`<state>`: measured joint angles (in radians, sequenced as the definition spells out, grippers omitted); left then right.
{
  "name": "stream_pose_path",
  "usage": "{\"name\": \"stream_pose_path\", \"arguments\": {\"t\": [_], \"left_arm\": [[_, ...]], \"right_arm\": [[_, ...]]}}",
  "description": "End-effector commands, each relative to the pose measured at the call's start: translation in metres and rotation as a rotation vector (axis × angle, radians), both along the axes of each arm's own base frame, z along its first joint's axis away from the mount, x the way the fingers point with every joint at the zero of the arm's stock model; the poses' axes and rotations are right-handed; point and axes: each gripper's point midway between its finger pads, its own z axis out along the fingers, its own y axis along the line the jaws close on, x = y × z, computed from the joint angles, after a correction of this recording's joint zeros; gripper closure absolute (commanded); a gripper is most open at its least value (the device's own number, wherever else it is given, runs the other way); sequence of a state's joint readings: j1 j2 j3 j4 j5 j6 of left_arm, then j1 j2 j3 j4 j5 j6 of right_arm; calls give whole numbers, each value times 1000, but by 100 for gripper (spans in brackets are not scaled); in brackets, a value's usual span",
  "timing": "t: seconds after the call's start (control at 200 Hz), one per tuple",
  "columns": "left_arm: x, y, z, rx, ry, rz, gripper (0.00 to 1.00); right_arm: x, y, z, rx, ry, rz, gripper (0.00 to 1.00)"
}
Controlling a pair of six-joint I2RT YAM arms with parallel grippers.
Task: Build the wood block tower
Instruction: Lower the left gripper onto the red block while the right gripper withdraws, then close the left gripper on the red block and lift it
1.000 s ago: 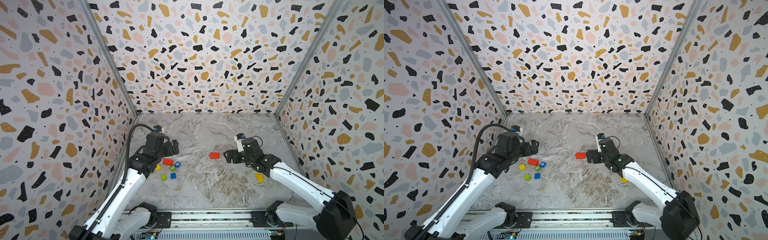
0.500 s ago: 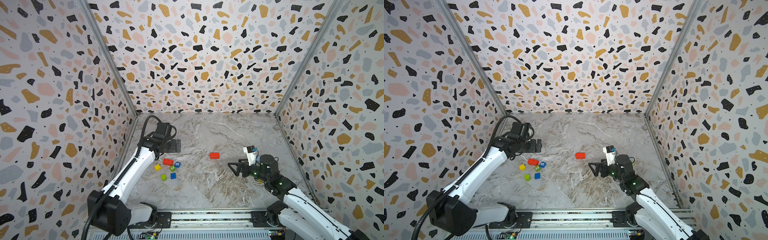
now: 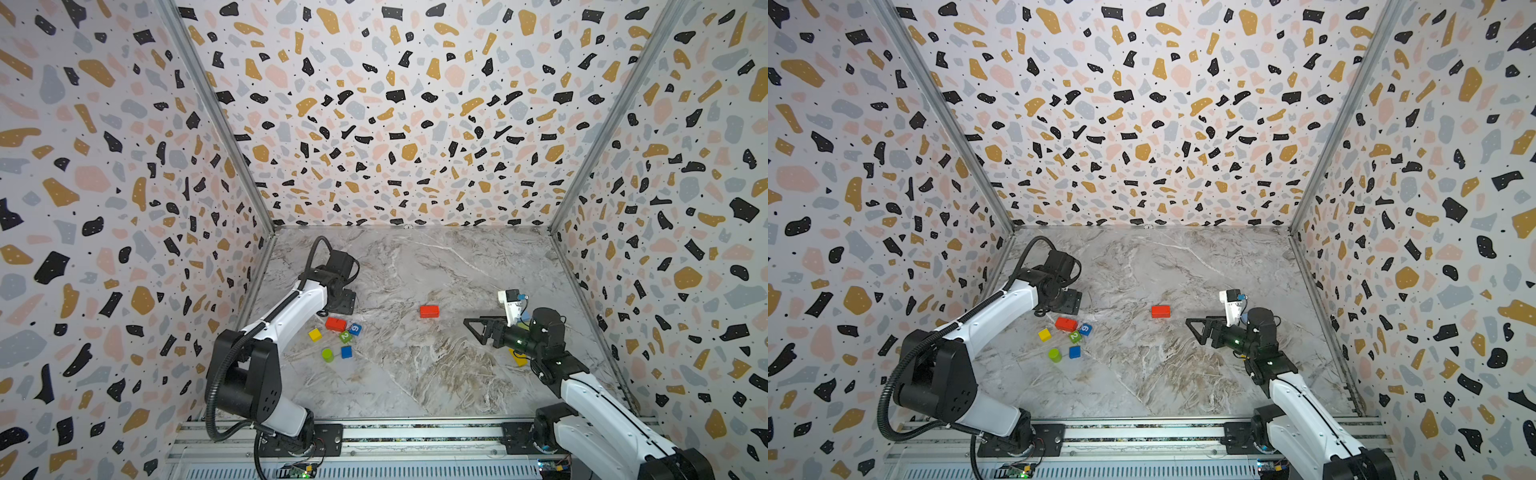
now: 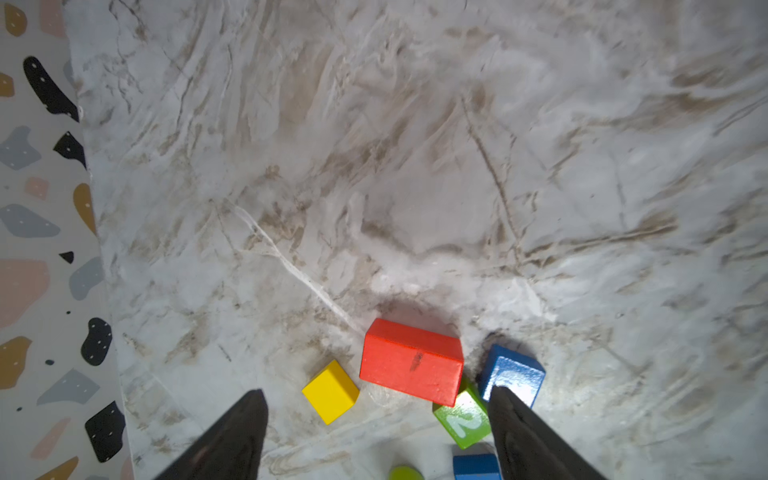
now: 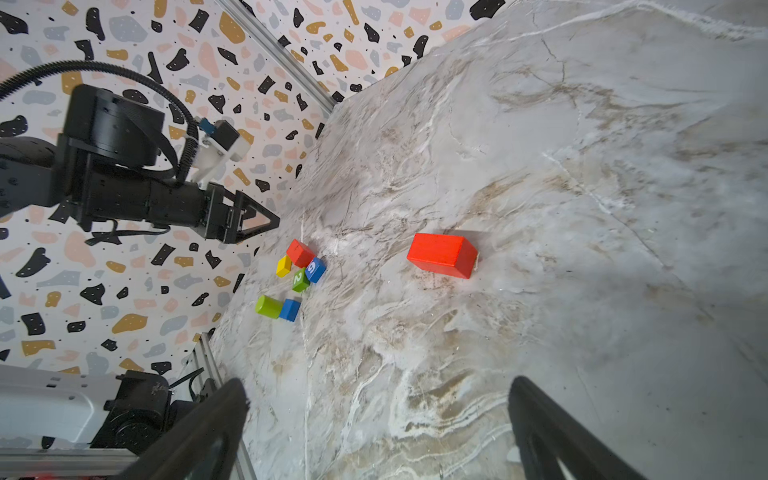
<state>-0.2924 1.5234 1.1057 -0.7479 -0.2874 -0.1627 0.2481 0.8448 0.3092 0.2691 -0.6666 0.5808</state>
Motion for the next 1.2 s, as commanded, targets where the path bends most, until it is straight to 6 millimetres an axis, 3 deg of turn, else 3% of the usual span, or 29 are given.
{"name": "stream_pose_path", "arguments": {"t": [0.0, 0.2, 0.36, 0.521, 0.716, 1.196], "left_arm": [[0, 10, 1, 50, -33, -11, 17], [-8, -2, -23, -33, -14, -38, 20], [-11, -5, -30, -87, 3, -46, 10], [-14, -6, -36, -129, 10, -64, 8], [-16, -9, -56, -153, 85, -75, 12], [-8, -1, -66, -138, 121, -60, 20]], "right_arm": [[0, 4, 15, 35, -45, 26, 0], [0, 4, 12, 42, -40, 28, 0], [0, 7, 4, 50, -6, 46, 1], [-1, 10, 1, 62, 11, 64, 1], [-3, 9, 0, 57, 6, 61, 0], [-5, 9, -2, 60, 11, 66, 0]]}}
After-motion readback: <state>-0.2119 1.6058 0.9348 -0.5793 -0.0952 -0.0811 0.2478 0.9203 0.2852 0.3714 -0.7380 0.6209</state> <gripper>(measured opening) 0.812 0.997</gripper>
